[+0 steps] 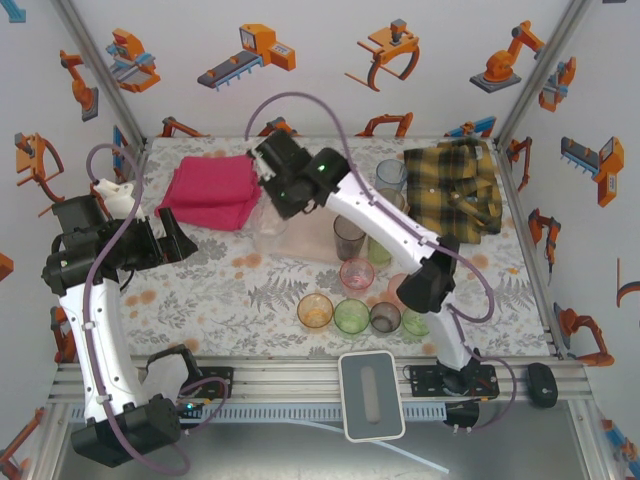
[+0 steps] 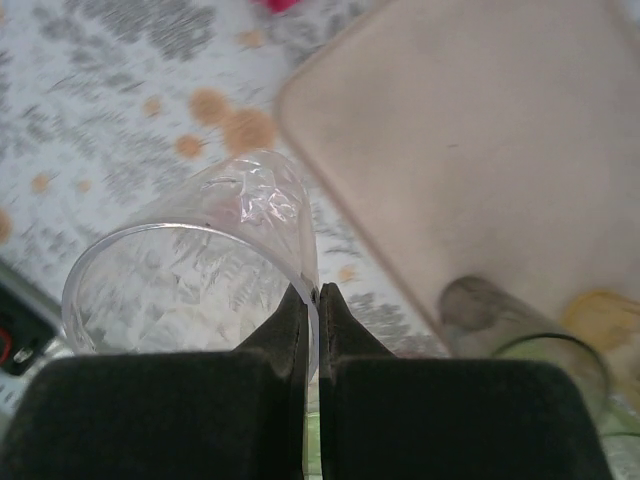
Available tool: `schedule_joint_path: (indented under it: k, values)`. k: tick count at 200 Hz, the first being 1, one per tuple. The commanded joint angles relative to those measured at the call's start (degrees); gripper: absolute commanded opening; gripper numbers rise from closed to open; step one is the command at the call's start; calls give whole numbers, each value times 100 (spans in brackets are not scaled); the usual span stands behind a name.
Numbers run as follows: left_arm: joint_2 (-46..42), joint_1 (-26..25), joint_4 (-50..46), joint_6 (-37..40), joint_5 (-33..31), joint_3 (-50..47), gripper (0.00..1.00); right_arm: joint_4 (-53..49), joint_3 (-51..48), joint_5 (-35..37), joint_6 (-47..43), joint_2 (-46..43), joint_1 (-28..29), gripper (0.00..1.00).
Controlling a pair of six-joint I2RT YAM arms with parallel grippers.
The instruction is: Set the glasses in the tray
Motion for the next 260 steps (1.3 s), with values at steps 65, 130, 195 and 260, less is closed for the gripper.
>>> schedule_joint_path:
  k: [65, 130, 195, 260]
  values:
    - [-85, 35, 33, -6, 78, -182, 97, 189, -90, 458, -501, -184, -1935, 2]
    - [-89, 35, 48, -12, 157, -226, 97, 484, -1055, 611, -569, -526, -2136, 2]
    - [-92, 35, 56, -20, 196, -244, 97, 816, -1769, 627, -524, -733, -2206, 2]
    - [-89, 35, 70, -36, 209, -261, 97, 1016, -2063, 622, -467, -747, -2224, 3]
